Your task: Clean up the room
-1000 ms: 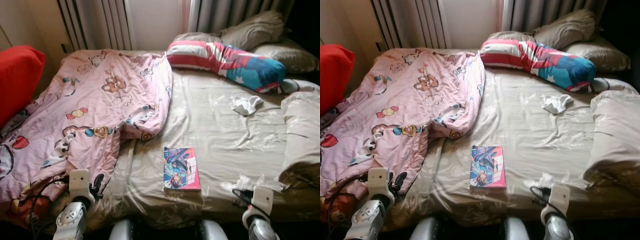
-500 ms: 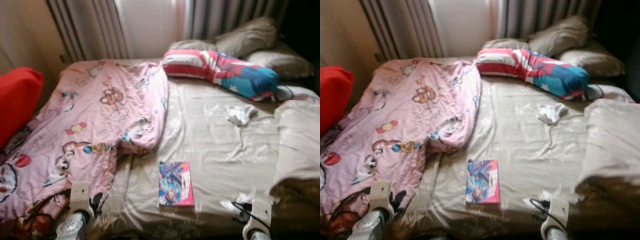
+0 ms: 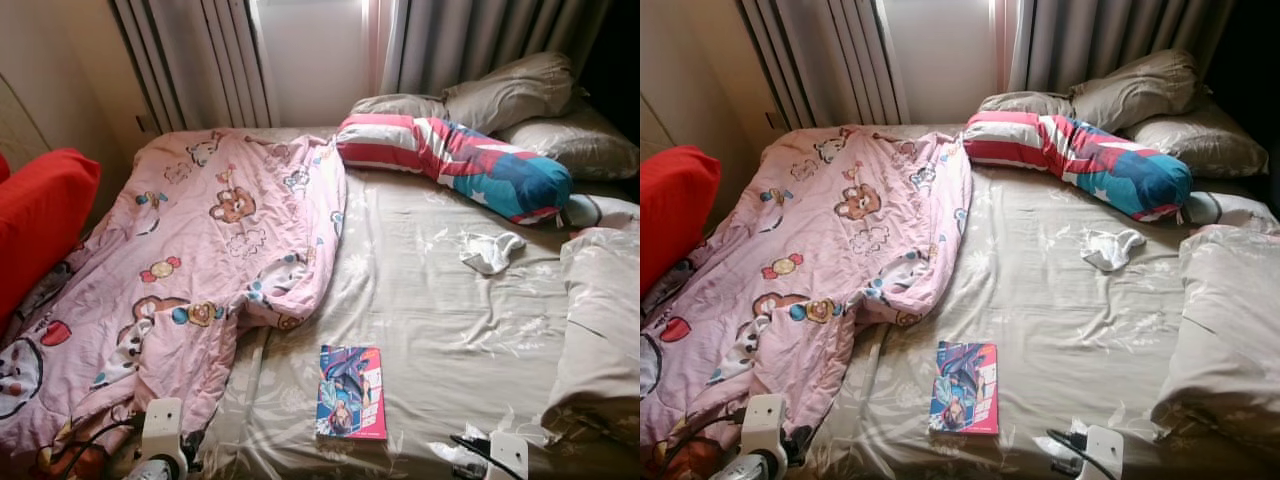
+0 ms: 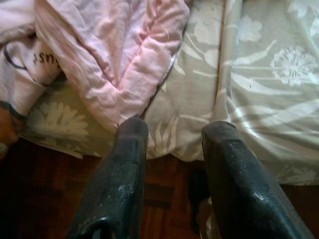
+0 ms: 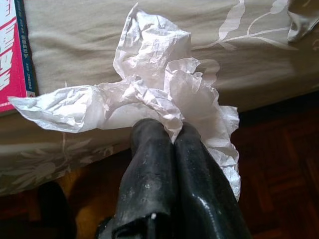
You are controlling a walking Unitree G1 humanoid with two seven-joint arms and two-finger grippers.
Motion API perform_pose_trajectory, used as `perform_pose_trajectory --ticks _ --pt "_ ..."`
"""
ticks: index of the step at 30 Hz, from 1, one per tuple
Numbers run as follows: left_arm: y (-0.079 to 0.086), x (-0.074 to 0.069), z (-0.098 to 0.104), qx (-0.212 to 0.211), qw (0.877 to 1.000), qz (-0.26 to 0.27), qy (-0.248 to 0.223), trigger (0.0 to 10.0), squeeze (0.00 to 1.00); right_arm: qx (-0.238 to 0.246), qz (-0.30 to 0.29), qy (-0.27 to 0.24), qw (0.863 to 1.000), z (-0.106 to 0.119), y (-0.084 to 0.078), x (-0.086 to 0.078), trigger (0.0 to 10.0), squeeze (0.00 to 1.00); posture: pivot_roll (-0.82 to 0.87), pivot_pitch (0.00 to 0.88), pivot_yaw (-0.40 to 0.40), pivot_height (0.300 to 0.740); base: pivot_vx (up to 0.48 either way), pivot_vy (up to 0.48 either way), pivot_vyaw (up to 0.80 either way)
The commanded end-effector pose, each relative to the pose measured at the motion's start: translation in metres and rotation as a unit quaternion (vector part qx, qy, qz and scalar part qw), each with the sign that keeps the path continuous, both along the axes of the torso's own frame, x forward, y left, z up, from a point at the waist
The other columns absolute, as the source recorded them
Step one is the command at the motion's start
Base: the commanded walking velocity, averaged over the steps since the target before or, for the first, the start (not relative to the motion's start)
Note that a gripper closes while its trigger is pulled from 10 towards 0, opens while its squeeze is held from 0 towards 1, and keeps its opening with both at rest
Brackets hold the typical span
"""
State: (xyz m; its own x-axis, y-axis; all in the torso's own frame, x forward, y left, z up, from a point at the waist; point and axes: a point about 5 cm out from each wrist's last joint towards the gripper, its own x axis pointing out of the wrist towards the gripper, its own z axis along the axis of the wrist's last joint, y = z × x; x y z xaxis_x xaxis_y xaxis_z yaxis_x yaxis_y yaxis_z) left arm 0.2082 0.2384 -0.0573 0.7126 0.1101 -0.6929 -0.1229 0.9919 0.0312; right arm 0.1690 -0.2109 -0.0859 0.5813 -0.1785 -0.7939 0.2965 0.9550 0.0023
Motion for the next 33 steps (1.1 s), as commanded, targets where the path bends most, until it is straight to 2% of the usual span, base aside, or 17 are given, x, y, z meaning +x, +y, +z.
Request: perform_pose_trajectory --ticks 1,6,11,23,33 --pt "0.002 -0.006 -0.003 0.001 1.000 0.004 0.017 10.0 0.00 0.005 0.008 0.009 1.000 -0.002 0.004 -0.003 10.0 0.00 -0.01 0.000 0.033 0.740 0.000 0.000 0.00" --pt "0.001 -0.007 -0.005 0.000 1.000 0.003 0.023 10.0 0.00 0.011 0.033 -0.001 0.999 0.000 0.012 0.005 10.0 0.00 -0.02 0.000 0.056 0.740 0.000 0.000 0.00" --pt "0.002 -0.011 -0.007 0.000 1.000 0.003 0.030 10.0 0.00 0.012 0.049 0.005 0.999 -0.001 0.018 0.005 10.0 0.00 -0.02 0.000 0.056 0.740 0.000 0.000 0.00" --pt "0.003 -0.022 -0.013 0.004 0.998 0.004 0.056 10.0 0.00 0.018 0.060 0.031 0.998 -0.008 0.022 -0.010 10.0 0.00 -0.04 0.000 0.064 0.740 0.000 0.000 0.00" --pt "0.005 -0.030 -0.017 0.001 0.998 0.016 0.068 10.0 0.00 0.015 0.079 0.034 0.996 -0.009 0.023 -0.013 10.0 0.00 -0.05 0.000 0.063 0.740 -0.250 0.000 0.00"
